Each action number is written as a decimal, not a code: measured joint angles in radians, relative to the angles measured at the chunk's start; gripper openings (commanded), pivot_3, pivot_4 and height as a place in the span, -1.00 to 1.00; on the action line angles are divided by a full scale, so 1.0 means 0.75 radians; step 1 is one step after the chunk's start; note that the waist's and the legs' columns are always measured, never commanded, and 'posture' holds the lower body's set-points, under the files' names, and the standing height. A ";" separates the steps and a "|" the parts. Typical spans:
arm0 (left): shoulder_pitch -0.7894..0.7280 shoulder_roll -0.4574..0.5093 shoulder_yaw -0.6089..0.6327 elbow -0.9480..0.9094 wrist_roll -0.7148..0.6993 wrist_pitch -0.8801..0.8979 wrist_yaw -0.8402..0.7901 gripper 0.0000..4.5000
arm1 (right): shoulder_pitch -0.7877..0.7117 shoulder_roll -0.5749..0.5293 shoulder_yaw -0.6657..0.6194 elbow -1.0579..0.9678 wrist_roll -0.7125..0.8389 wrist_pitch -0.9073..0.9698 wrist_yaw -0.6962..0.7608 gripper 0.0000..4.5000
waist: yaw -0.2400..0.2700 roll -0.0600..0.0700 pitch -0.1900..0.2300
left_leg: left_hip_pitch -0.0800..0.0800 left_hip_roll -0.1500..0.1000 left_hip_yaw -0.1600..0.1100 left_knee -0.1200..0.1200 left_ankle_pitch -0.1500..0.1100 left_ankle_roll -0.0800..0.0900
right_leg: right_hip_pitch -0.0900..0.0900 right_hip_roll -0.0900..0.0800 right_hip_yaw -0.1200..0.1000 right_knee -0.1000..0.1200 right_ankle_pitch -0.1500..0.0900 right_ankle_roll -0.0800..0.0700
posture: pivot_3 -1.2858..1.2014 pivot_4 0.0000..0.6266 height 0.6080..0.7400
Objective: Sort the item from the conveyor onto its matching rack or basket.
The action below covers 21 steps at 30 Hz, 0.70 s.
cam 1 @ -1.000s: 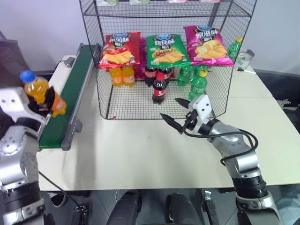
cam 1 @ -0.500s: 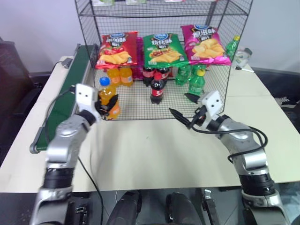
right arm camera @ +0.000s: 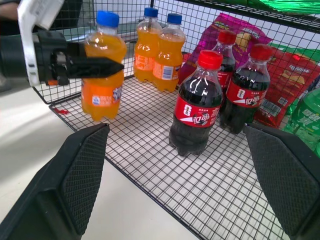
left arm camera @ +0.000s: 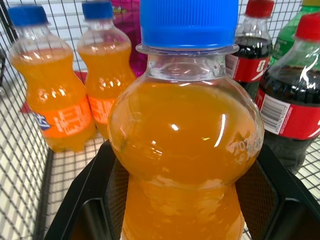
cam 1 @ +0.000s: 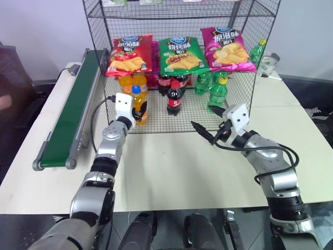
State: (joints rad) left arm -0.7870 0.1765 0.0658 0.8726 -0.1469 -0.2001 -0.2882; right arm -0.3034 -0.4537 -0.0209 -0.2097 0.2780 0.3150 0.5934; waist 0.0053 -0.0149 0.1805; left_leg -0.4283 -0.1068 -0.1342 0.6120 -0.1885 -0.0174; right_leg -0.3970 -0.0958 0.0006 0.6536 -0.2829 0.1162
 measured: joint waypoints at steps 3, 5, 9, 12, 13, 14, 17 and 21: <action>-0.034 -0.005 0.027 0.096 0.000 -0.046 0.019 0.06 | 0.006 0.000 0.000 -0.001 0.000 0.000 -0.009 1.00 | -0.001 0.000 0.000 | 0.000 0.000 0.000 0.000 0.000 0.000 | 0.000 0.000 0.000 0.000 0.000 0.000 | 0.03 -0.52 1.00; -0.051 -0.005 0.043 0.128 0.000 -0.072 0.035 0.06 | 0.011 0.000 -0.001 -0.001 0.000 0.000 -0.012 1.00 | -0.001 0.000 0.000 | 0.000 0.000 0.000 0.000 0.000 0.000 | 0.000 0.000 0.000 0.001 0.000 0.000 | 0.03 -0.52 1.00; -0.056 -0.004 0.068 0.168 -0.001 -0.096 0.048 0.51 | 0.011 0.000 -0.001 -0.004 0.000 0.000 -0.017 1.00 | 0.000 0.000 0.000 | 0.000 0.000 0.000 0.000 0.000 0.000 | 0.000 0.000 0.000 0.001 0.000 0.000 | 0.03 -0.52 1.00; -0.057 -0.002 0.094 0.170 -0.002 -0.123 0.043 0.97 | 0.011 0.000 -0.001 -0.004 0.000 0.000 -0.018 1.00 | 0.000 0.000 0.000 | 0.000 0.000 0.000 0.001 0.000 0.000 | 0.000 0.000 0.000 0.001 0.000 0.000 | 0.03 -0.52 1.00; -0.057 -0.001 0.097 0.170 -0.002 -0.127 0.043 0.97 | 0.011 0.000 -0.001 -0.004 0.000 0.001 -0.018 1.00 | 0.000 0.000 0.000 | 0.000 0.000 0.000 0.001 0.000 0.000 | 0.000 0.000 0.000 0.002 0.000 0.000 | 0.03 -0.52 1.00; -0.057 -0.001 0.098 0.169 -0.002 -0.128 0.042 0.97 | 0.010 0.000 -0.001 -0.004 0.001 0.001 -0.018 1.00 | 0.000 0.000 0.000 | 0.000 0.000 0.000 0.001 0.000 0.000 | 0.000 0.000 0.000 0.002 0.000 0.000 | 0.03 -0.52 1.00; -0.047 -0.001 0.098 0.135 -0.002 -0.128 0.039 0.97 | 0.009 0.000 -0.001 -0.004 0.001 0.002 -0.018 1.00 | 0.000 0.000 0.000 | 0.000 0.000 0.000 0.001 0.000 0.000 | 0.000 0.000 0.000 0.002 0.000 0.000 | 0.03 -0.52 1.00; 0.002 0.005 0.099 0.018 -0.005 -0.123 0.019 0.97 | 0.009 0.000 0.000 -0.007 0.001 0.006 -0.018 1.00 | -0.001 0.000 0.000 | 0.001 0.000 0.000 0.001 0.000 0.000 | 0.000 0.000 0.000 0.002 0.000 0.000 | 0.03 -0.52 1.00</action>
State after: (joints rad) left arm -0.7857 0.1801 0.1397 0.8863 -0.1505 -0.2927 -0.2741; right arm -0.2965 -0.4540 -0.0211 -0.2150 0.2788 0.3193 0.5796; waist 0.0045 -0.0148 0.1803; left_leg -0.4278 -0.1069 -0.1342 0.6127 -0.1884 -0.0174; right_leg -0.3969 -0.0955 0.0007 0.6551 -0.2829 0.1162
